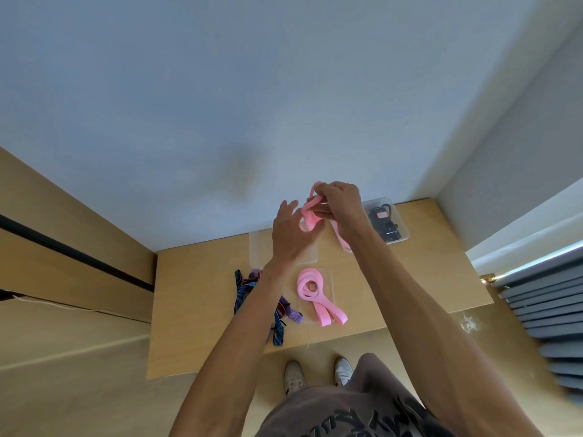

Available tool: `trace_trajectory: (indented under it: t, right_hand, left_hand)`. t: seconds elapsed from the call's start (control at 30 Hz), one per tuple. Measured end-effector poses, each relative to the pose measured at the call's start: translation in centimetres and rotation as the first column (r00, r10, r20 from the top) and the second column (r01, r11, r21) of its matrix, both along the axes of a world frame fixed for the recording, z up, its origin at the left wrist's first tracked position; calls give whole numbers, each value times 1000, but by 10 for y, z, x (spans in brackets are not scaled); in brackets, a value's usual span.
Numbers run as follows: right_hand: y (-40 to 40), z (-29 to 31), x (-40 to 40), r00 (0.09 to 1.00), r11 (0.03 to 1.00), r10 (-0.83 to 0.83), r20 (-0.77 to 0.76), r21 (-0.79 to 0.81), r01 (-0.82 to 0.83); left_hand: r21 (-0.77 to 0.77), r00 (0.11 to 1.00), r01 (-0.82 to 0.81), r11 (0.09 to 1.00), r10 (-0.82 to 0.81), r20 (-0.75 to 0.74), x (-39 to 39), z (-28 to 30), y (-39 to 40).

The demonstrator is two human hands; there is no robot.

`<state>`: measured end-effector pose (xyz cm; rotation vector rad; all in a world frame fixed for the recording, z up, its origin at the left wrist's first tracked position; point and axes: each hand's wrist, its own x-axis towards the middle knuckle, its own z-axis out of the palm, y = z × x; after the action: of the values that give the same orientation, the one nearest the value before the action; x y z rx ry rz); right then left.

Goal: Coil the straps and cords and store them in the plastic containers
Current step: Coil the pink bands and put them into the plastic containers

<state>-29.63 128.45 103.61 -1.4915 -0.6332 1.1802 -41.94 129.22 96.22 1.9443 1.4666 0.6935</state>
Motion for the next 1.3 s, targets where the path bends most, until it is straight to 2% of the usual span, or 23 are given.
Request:
trace_trajectory:
  t: [0.07, 0.13, 0.23, 0.33, 0.4, 0.43, 0.53, 0.6, 0.67, 0.7, 0.77, 0.83, 0.9, 0.97, 1.0, 1.1, 1.17, 1.23, 1.3]
  right_hand:
    - [1, -2, 3, 998, 999, -27, 58, -19, 28]
    - [1, -3, 8, 996, 998, -25, 86, -49, 29]
    - [0, -3, 11, 998, 998, 29, 49, -64, -26]
    - [-3, 0, 12, 991, 991, 130, 5, -35, -130]
    - [-3, 2, 15, 989, 989, 150, 10, 5, -150]
    - [-3, 2, 17, 990, 992, 123, 64, 31, -125]
    - [-8, -13, 19, 929, 989, -140, 344, 94, 114]
    - [-17, -35, 21, 865, 954, -289, 411, 48, 296]
    - [-26, -62, 24, 910, 953, -223, 349, -119, 279]
    - [-30, -75, 24, 953, 955, -150, 263, -209, 209]
    - [-38, -95, 21, 996, 941, -92, -10, -329, 83]
    - [-47, -107, 18, 964, 924, -47, -260, -378, -56]
    - [-53, -115, 16, 886, 928, 29, -463, -316, -195]
    - [-55, -117, 16, 815, 953, 12, -580, -241, -185]
    - [-54, -117, 16, 810, 961, -18, -586, -233, -147]
    - [-50, -115, 17, 858, 955, -172, -485, -297, 24]
    - [-47, -113, 24, 877, 924, -290, -383, -352, 152]
    - [-43, -111, 32, 894, 879, -375, -247, -400, 258]
    - [-38, -107, 35, 905, 861, -405, -129, -386, 331]
  left_hand:
    - [124, 990, -98, 987, 109, -85, 1, 1, 0]
    - [157, 990, -78, 985, 94, -102, 2, 1, 1]
    - [139, 999, -21, 990, 26, -29, 6, 3, 7]
    - [105, 997, -36, 994, 29, 65, 11, 6, 12]
    - [35, 988, -71, 997, 65, 143, 12, 8, 14]
    - [-34, 977, -85, 996, 90, 195, 12, 9, 15]
    - [-356, 864, -76, 931, 240, 442, 9, 14, 20]
    - [-481, 772, -34, 876, 329, 544, 7, 18, 23]
    - [-541, 670, 44, 840, 377, 640, 6, 27, 23]
    - [-558, 602, 97, 824, 398, 692, 6, 31, 22]
    - [-573, 494, 192, 796, 426, 758, 5, 37, 20]
    - [-567, 435, 271, 778, 426, 793, 3, 40, 18]
    - [-567, 414, 301, 767, 431, 802, 3, 41, 17]
    - [-589, 475, 236, 773, 437, 764, 3, 41, 17]
    - [-594, 544, 168, 787, 429, 721, 3, 39, 18]
    - [-528, 765, -103, 843, 406, 500, -3, 30, 20]
    - [-341, 888, -274, 899, 372, 269, -11, 22, 21]
    - [-175, 931, -316, 932, 341, 133, -17, 12, 21]
    - [-153, 936, -309, 939, 329, 124, -20, 2, 20]
